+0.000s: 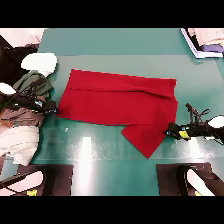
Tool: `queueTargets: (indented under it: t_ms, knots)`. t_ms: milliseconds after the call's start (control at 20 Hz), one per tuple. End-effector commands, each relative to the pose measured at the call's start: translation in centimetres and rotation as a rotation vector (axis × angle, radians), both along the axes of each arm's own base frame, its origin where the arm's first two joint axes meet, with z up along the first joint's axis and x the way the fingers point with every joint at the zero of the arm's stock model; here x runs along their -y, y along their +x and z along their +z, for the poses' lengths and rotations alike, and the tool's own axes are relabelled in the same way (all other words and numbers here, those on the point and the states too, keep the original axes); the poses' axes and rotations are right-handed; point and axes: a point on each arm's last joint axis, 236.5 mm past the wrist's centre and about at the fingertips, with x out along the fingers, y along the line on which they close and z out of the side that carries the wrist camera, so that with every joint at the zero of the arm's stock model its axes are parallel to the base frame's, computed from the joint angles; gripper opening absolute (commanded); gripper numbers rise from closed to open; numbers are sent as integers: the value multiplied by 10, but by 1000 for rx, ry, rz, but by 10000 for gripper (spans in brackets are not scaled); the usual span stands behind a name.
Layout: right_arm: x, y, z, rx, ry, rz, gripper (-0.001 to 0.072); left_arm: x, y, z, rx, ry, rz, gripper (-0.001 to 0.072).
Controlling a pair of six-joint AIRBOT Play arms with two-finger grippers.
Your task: Fold the shirts.
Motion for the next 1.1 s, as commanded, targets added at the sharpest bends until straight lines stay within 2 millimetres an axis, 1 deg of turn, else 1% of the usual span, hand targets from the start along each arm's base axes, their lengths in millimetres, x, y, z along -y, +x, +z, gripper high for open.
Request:
queueTargets:
  t_ms: [0, 50, 100, 200, 300, 350, 400, 450, 500, 550, 600, 750, 800, 850, 950, 1050]
  knots:
    - [10, -21, 13, -74, -53, 133, 19, -7, -22, 2, -46, 47, -72, 20]
    - [23, -31, 21, -117, -103, 189, 19, -15, -31, 7, -46, 95, -95, 20]
    - [37, -42, 31, -169, -157, 241, 19, -19, -39, 14, -40, 123, -107, 20]
    - [56, -61, 54, -263, -219, 304, 19, -12, -67, 25, -44, 117, -117, 21]
    - [64, -71, 72, -317, -242, 332, 19, 1, -105, 25, -99, 83, -123, 21]
    - [64, -72, 78, -320, -240, 336, 19, 5, -125, 21, -128, 74, -122, 21]
    - [63, -68, 82, -306, -238, 335, 19, 10, -140, 16, -154, 62, -110, 22]
    - [64, -59, 85, -271, -248, 330, 19, 17, -148, 12, -172, 33, -89, 22]
    - [65, -46, 88, -219, -271, 328, 19, 24, -150, 11, -168, 3, -83, 22]
    - [65, -29, 93, -149, -300, 327, 19, 28, -142, 15, -139, -18, -69, 22]
    - [64, -12, 100, -82, -326, 324, 19, 31, -129, 21, -91, -33, -49, 22]
    - [61, 42, 129, 111, -387, 257, 19, 30, -68, 55, 135, -52, 46, 22]
    - [60, 53, 133, 126, -389, 252, 19, 28, -52, 64, 191, -53, 75, 22]
    - [60, 60, 133, 119, -387, 259, 19, 24, -39, 69, 230, -46, 98, 22]
    - [55, 78, 125, 98, -380, 284, 19, 17, -19, 72, 263, -41, 131, 22]
    - [50, 96, 113, 91, -378, 303, 19, 12, 1, 67, 259, -43, 157, 22]
